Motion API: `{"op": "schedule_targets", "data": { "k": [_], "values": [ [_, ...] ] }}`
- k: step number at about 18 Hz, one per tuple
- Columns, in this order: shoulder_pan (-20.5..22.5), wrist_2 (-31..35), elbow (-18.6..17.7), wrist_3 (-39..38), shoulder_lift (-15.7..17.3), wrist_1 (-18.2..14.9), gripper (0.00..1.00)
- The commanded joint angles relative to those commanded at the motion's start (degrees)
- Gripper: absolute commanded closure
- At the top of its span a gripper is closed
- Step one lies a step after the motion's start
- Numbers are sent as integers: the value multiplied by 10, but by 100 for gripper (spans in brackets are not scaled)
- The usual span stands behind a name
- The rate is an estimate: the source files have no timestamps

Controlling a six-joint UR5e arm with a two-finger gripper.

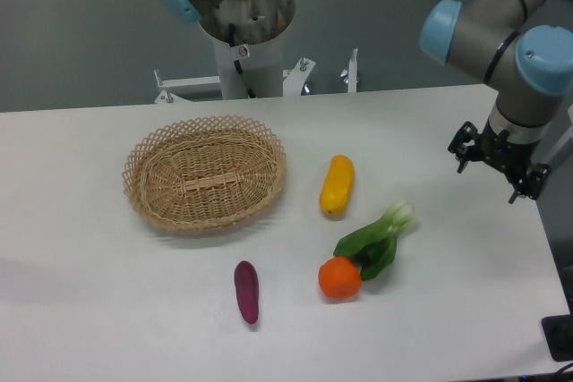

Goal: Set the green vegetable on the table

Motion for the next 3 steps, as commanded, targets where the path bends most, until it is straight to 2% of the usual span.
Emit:
{"op": "schedule_targets", "data": {
  "k": [3],
  "values": [
    [0, 0, 0, 0, 0, 0, 0]
  ]
}}
